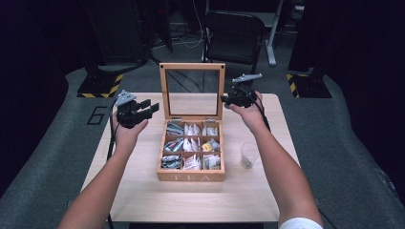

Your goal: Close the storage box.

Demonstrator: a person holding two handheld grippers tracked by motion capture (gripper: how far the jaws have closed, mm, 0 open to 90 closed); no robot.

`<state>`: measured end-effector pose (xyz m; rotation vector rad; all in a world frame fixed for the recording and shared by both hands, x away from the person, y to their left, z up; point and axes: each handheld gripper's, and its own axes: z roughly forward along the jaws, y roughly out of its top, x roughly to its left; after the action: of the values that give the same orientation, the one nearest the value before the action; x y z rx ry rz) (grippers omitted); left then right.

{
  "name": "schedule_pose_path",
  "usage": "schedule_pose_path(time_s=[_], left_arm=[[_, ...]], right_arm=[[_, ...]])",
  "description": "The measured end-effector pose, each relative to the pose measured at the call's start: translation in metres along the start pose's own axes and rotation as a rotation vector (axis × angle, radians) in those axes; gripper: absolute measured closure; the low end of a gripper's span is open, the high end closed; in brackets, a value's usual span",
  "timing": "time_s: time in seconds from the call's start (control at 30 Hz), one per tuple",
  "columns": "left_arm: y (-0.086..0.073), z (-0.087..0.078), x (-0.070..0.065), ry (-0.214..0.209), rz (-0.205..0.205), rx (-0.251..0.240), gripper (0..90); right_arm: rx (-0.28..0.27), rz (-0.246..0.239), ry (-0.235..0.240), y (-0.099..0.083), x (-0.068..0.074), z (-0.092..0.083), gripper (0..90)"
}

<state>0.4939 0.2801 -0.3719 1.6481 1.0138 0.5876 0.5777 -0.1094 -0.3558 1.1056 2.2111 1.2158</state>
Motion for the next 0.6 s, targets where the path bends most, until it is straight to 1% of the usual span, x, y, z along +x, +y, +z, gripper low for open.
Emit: schedule_pose_path(time_s=[0.03, 0.1, 0.2, 0.27, 0.3, 0.33, 0.43, 0.47, 0.5, 0.6], left_arm=[[0.0, 0.0, 0.0, 0.003, -0.006, -0.003, 54.5], [-0.001, -0.001, 0.001, 0.002, -0.006, -0.002, 54.5], [-0.001, -0.002, 0.001, 0.005, -0.003, -0.002, 54.5], [-0.002, -0.003, 0.001, 0.005, -0.004, -0.001, 54.5], [-0.002, -0.003, 0.002, 0.005, 0.002, 0.002, 54.5], [-0.002, -0.004, 0.002, 0.008, -0.007, 0.0, 54.5], [-0.003, -0.005, 0.002, 0.009, -0.005, 0.001, 54.4], [-0.003, -0.006, 0.001, 0.011, -0.005, 0.001, 54.5], [-0.004, -0.006, 0.001, 0.012, -0.006, 0.0, 54.5], [-0.005, -0.008, 0.002, 0.016, -0.006, -0.003, 54.5]], right_arm=[[0.005, 0.011, 0.0, 0.0, 0.0, 0.002, 57.5], [0.008, 0.004, -0.006, 0.001, -0.001, 0.005, 56.7], [0.006, 0.015, -0.013, 0.001, -0.002, 0.009, 53.4], [0.007, 0.007, -0.017, 0.001, -0.004, 0.013, 53.2], [0.01, 0.004, -0.016, 0.001, -0.004, 0.014, 53.2], [0.015, 0.018, -0.015, 0.001, -0.004, 0.016, 53.1], [0.018, 0.004, -0.015, 0.002, -0.005, 0.019, 52.1], [0.014, 0.007, -0.016, 0.002, -0.004, 0.02, 51.5], [0.01, -0.003, -0.018, 0.002, -0.005, 0.021, 50.4], [0.002, 0.004, -0.023, 0.002, -0.004, 0.025, 46.7]])
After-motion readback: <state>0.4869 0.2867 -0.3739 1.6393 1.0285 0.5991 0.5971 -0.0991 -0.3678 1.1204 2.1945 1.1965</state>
